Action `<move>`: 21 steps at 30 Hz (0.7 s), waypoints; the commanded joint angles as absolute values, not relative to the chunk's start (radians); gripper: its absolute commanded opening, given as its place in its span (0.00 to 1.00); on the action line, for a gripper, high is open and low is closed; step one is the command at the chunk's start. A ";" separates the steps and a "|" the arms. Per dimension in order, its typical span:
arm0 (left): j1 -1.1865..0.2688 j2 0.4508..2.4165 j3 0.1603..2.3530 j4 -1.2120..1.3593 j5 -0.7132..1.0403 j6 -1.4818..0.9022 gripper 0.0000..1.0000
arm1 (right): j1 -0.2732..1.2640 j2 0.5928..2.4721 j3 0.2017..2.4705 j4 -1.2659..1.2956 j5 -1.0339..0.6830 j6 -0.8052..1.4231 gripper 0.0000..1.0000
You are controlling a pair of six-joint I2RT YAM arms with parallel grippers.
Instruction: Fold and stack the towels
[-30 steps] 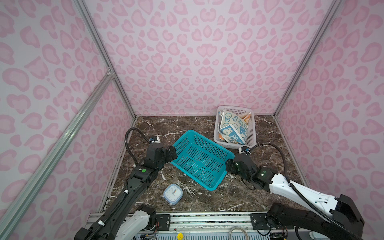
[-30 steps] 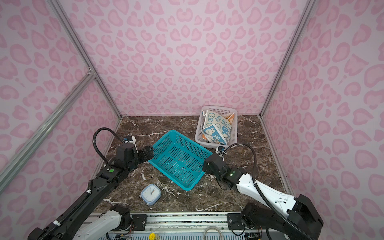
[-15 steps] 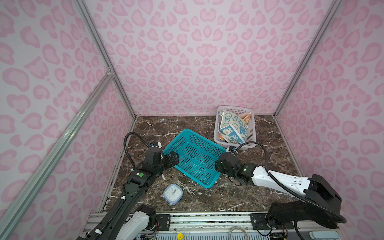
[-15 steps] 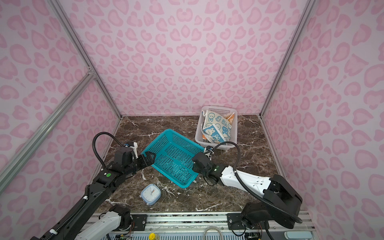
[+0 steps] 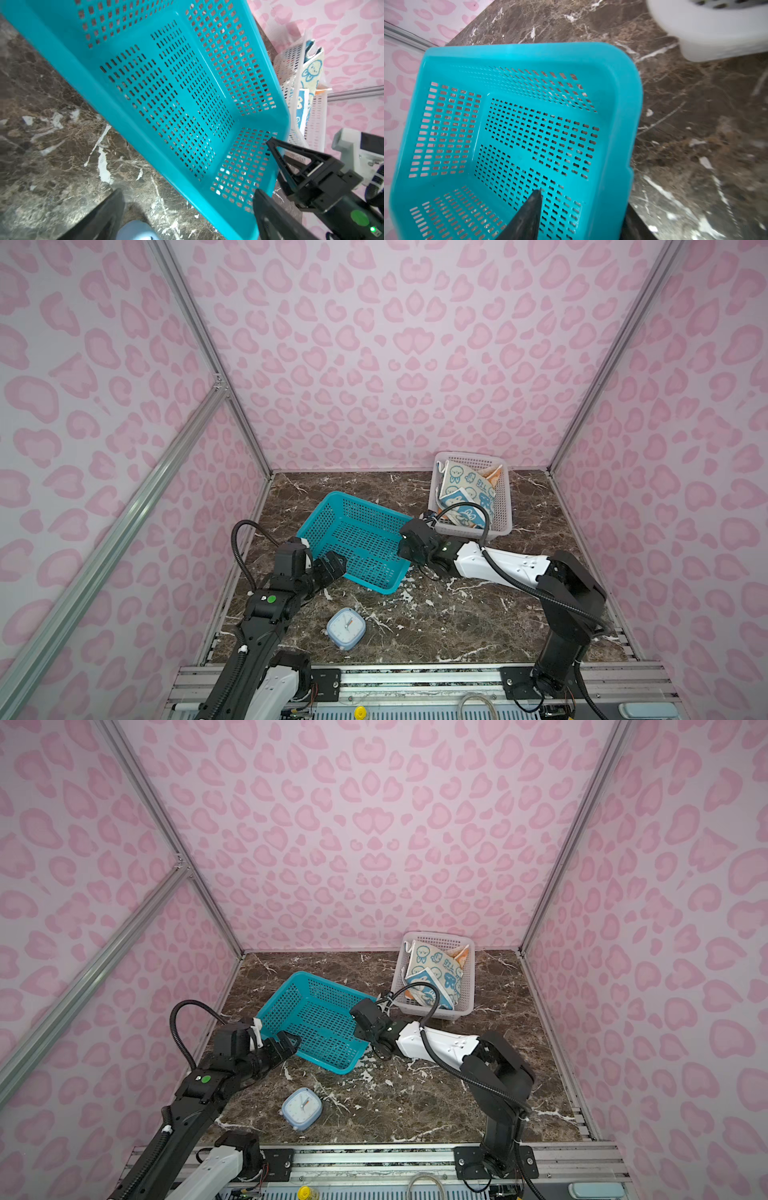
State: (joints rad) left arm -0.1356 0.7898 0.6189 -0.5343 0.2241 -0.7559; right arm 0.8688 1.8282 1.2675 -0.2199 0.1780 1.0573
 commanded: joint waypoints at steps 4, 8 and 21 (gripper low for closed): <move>-0.110 0.831 0.614 -0.537 0.275 -0.822 0.98 | 0.837 1.903 1.392 -0.262 0.105 0.977 0.67; -0.094 0.871 0.597 -0.505 0.276 -0.884 0.98 | 0.810 1.836 1.343 -0.234 0.072 0.910 0.83; -0.058 0.966 0.571 -0.412 0.186 -1.036 0.67 | 0.814 1.358 1.016 -0.323 0.261 0.610 0.99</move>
